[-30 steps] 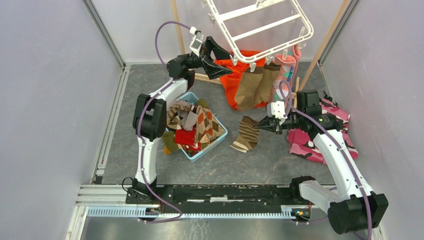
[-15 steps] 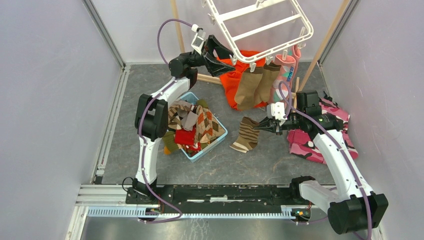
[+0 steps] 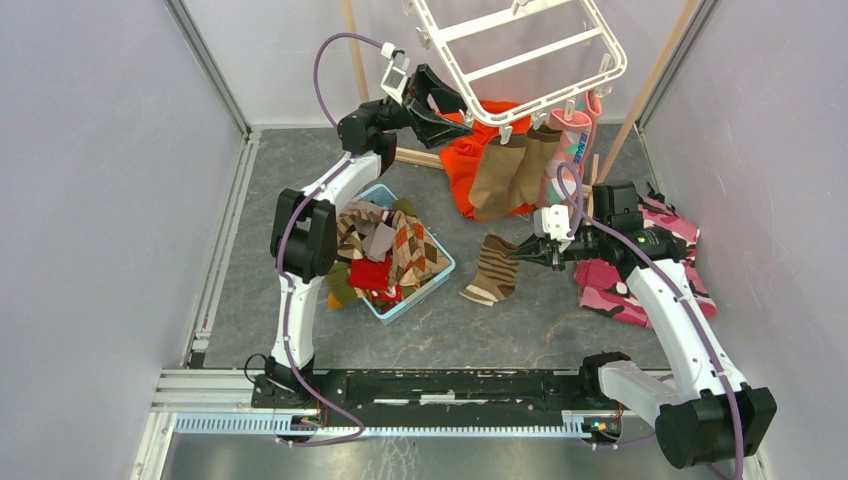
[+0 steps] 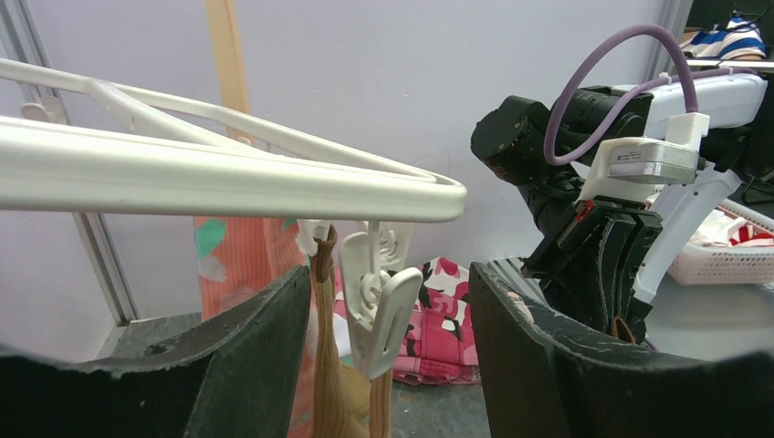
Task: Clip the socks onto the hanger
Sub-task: Open the clamp at the hanger.
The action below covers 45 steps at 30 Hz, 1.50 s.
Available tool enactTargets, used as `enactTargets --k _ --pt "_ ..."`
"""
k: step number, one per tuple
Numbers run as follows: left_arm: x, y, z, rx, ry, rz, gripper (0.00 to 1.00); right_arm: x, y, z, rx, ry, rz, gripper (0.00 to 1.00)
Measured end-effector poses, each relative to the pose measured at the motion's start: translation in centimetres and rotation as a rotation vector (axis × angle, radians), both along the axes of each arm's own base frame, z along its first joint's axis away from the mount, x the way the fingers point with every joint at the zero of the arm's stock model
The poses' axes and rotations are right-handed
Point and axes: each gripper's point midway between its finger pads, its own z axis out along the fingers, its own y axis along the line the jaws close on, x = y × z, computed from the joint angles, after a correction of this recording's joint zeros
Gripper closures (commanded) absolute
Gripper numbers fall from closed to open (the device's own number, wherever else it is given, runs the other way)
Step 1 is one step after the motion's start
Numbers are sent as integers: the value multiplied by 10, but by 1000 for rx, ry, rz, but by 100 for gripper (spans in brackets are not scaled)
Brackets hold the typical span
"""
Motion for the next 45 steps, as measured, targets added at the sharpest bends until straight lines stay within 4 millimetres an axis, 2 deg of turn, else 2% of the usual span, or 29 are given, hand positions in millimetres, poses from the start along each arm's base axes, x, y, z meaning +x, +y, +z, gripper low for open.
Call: enactTargets --k 13,17,20,26,29,31,33,37,40,45 --pt "-8 -2 12 -8 -5 -23 38 -1 0 -1 -2 3 3 100" --pt "-11 -3 14 -7 -2 -33 47 -2 0 0 -2 1 3 100" --pt "-12 -3 16 -8 -1 -38 62 -2 0 -1 -2 1 4 100" --pt "-15 -4 17 -5 6 -48 82 -2 0 0 0 1 5 100" --pt "-15 -4 18 -7 7 -49 91 -2 0 0 0 1 5 100" --pt "-15 -4 18 -6 7 -49 92 -2 0 0 0 1 5 100" --pt "-15 -4 18 -7 7 -49 91 -2 0 0 0 1 5 100" --pt "-15 -4 18 -6 13 -51 74 -2 0 0 0 1 5 100" --pt "-16 -4 18 -5 20 -54 55 -2 0 0 0 1 5 100" --pt "-16 -4 18 -4 30 -58 36 -2 0 0 0 1 5 100"
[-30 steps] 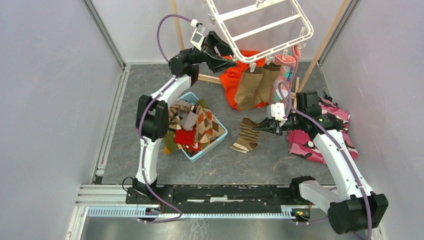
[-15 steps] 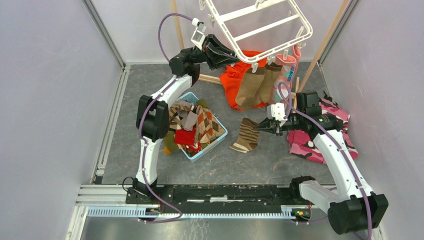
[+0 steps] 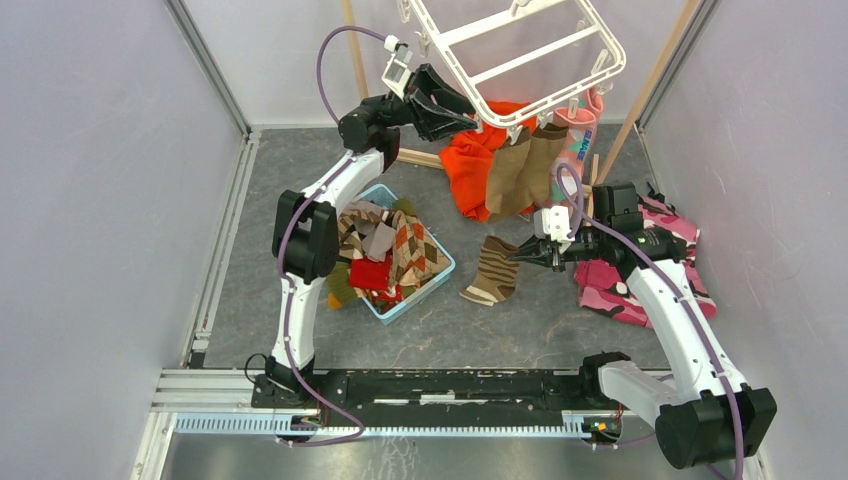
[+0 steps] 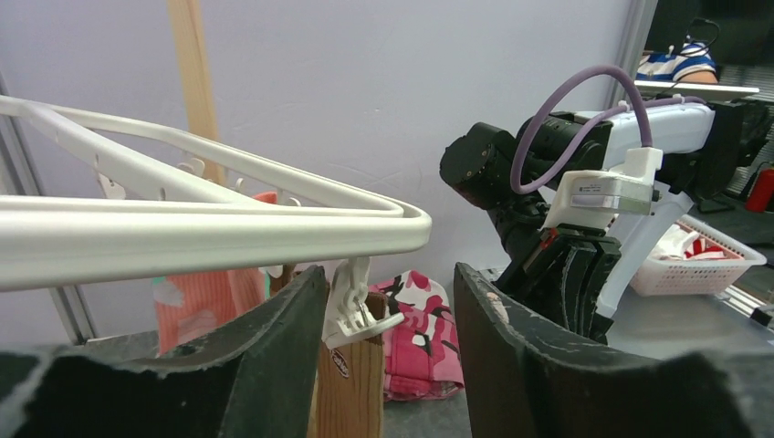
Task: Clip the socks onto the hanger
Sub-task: Open the clamp at the hanger.
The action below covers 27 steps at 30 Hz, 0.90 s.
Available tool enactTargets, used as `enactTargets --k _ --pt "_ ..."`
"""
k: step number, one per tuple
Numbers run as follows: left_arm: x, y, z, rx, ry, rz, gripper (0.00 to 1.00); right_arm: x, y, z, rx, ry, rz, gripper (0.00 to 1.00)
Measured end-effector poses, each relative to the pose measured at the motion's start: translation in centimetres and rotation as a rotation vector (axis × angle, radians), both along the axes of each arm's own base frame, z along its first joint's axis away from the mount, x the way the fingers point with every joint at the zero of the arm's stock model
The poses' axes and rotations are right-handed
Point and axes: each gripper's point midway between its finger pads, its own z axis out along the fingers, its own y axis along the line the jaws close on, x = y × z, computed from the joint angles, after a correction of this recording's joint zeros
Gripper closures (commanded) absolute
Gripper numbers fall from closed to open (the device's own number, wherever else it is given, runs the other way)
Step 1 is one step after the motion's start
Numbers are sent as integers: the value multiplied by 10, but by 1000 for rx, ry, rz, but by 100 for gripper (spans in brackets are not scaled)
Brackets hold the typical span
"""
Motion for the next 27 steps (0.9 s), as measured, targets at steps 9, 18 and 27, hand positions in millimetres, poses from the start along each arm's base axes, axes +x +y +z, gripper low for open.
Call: enactTargets --k 9,18,27 --pt "6 -2 -25 25 92 9 24 -1 0 1 0 -7 -1 100" --pt "-4 4 -37 32 79 56 21 -1 -1 3 0 -14 -3 100" --pt "-10 6 2 -22 -45 54 32 -1 -1 3 -1 -15 -4 100"
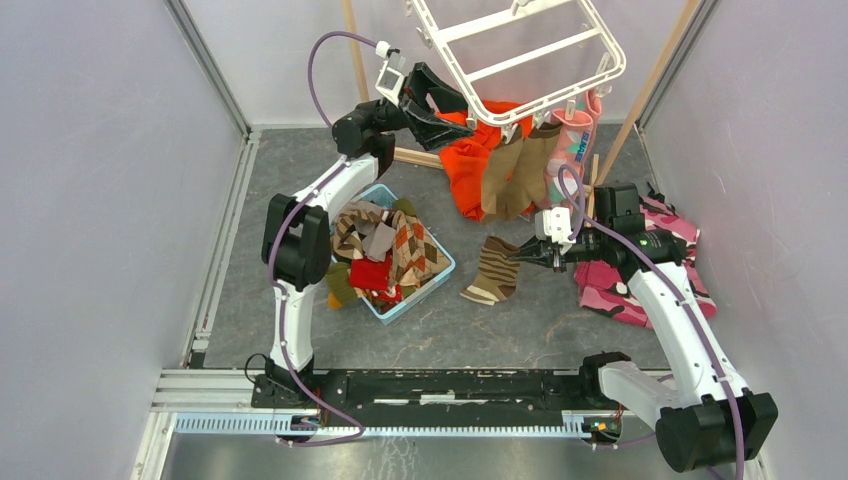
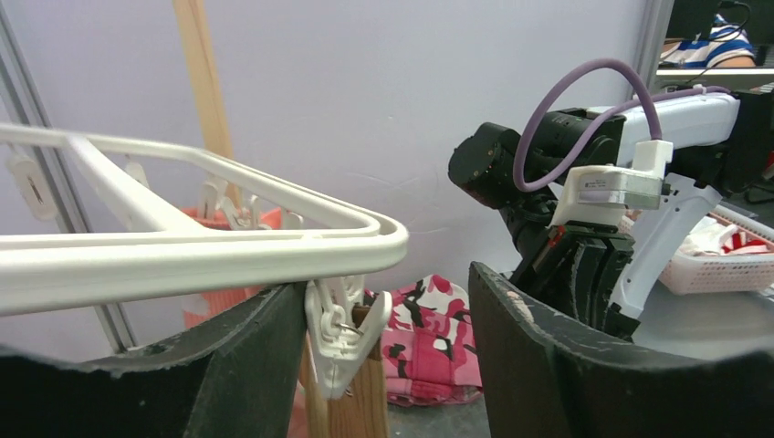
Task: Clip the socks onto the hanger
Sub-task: Open the clamp at the hanger.
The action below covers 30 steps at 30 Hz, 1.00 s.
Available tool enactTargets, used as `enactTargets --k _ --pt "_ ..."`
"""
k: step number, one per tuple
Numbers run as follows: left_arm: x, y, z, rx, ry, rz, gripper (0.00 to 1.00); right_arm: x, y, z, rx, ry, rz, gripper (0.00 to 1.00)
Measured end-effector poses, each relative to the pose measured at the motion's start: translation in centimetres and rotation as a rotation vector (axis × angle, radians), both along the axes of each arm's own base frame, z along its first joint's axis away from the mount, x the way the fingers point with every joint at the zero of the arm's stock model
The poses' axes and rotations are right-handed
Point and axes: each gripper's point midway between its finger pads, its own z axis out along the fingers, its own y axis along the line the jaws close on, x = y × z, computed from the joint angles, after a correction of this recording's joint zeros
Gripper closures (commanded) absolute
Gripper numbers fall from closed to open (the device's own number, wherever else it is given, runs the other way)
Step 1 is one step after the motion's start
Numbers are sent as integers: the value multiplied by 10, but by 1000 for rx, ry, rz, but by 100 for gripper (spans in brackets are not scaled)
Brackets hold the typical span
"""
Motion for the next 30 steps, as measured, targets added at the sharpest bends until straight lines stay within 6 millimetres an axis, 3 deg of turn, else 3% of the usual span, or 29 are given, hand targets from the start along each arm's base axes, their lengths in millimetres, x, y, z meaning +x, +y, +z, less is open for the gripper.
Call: enactTargets --k 6,18,30 --pt "3 -2 5 -7 -23 -8 40 -1 0 0 -1 -3 2 100" --pt "5 -4 -3 14 -22 -16 43 -2 0 0 -2 1 2 100" --pt "4 -4 -3 19 -26 -20 68 -2 0 -1 -2 1 2 100"
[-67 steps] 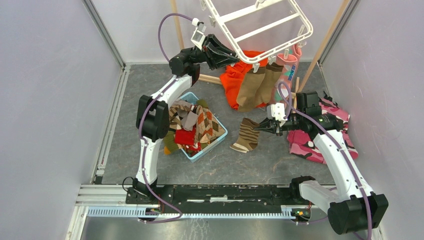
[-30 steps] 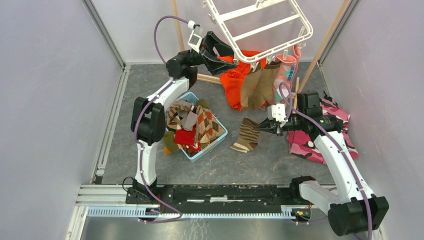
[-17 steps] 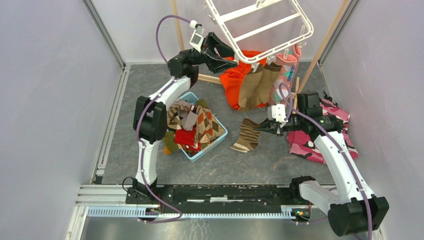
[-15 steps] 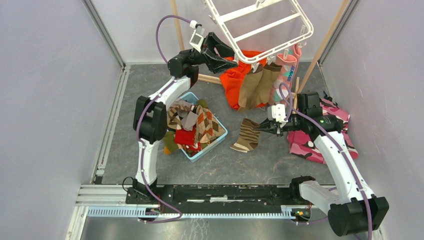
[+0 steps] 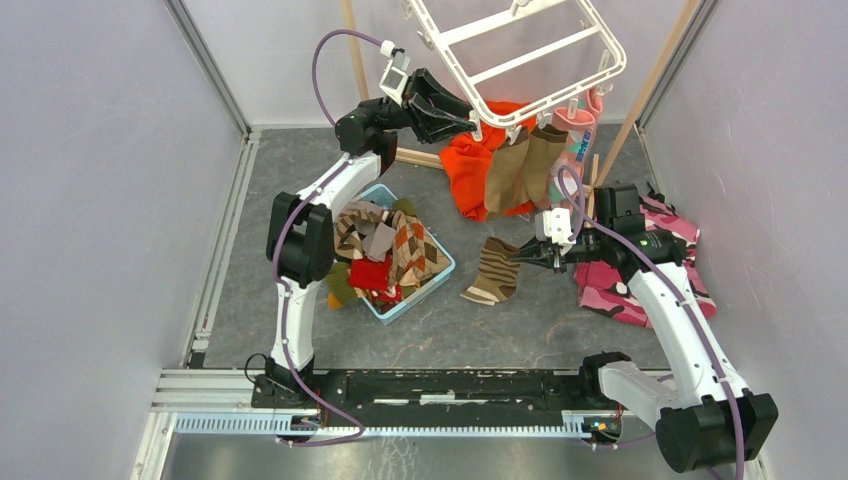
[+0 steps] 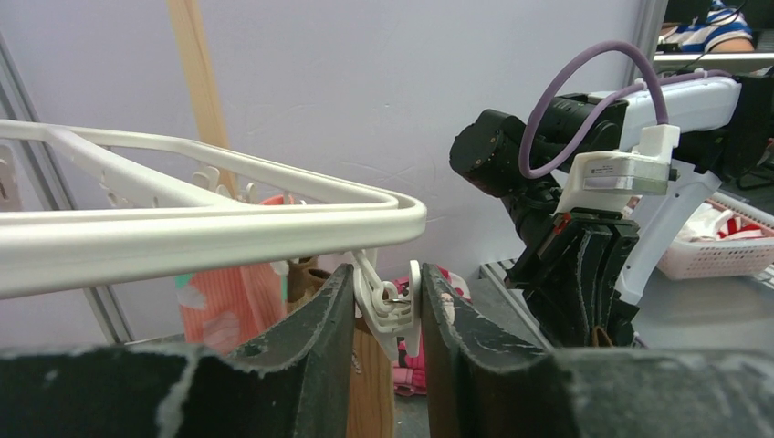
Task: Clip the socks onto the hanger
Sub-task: Open the clamp at the hanger.
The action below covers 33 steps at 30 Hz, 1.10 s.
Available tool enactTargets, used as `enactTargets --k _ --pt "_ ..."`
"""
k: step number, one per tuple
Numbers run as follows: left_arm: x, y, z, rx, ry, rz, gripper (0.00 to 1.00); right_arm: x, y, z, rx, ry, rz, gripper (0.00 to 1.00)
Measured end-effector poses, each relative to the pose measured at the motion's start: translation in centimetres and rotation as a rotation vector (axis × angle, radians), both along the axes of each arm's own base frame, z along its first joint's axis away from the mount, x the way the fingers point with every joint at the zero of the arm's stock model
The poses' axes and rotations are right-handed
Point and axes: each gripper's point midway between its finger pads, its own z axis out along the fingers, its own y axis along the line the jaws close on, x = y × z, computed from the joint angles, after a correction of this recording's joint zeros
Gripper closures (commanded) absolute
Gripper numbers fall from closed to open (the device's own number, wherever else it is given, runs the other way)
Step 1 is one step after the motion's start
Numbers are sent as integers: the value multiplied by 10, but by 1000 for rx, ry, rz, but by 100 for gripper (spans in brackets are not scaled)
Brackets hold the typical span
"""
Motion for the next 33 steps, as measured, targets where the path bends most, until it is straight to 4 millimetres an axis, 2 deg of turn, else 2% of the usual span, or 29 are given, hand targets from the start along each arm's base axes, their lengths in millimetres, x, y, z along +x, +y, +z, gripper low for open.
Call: enactTargets --k 4,9,11,12,14,17,27,33 --pt "-1 0 1 -2 -3 -1 76 0 0 0 0 0 0 100" --pt "-2 -1 1 -2 -3 -5 91 -1 0 -1 -1 6 0 100" --pt "-2 -2 1 -1 -3 -6 92 -1 0 -1 -2 7 -1 100" --pt "-2 -2 0 -1 -1 -7 90 -1 0 -1 -3 8 -3 100" --pt "-1 -3 -1 1 3 -8 80 0 -1 -1 -5 10 -6 100" --pt "0 -3 -2 2 5 -8 70 1 -1 -2 -11 13 -13 100" --pt "-1 -3 -1 1 3 -8 56 3 -2 -2 -11 9 -20 100" --pt "-1 -4 -2 3 4 -11 55 3 -2 -2 -12 10 -21 100"
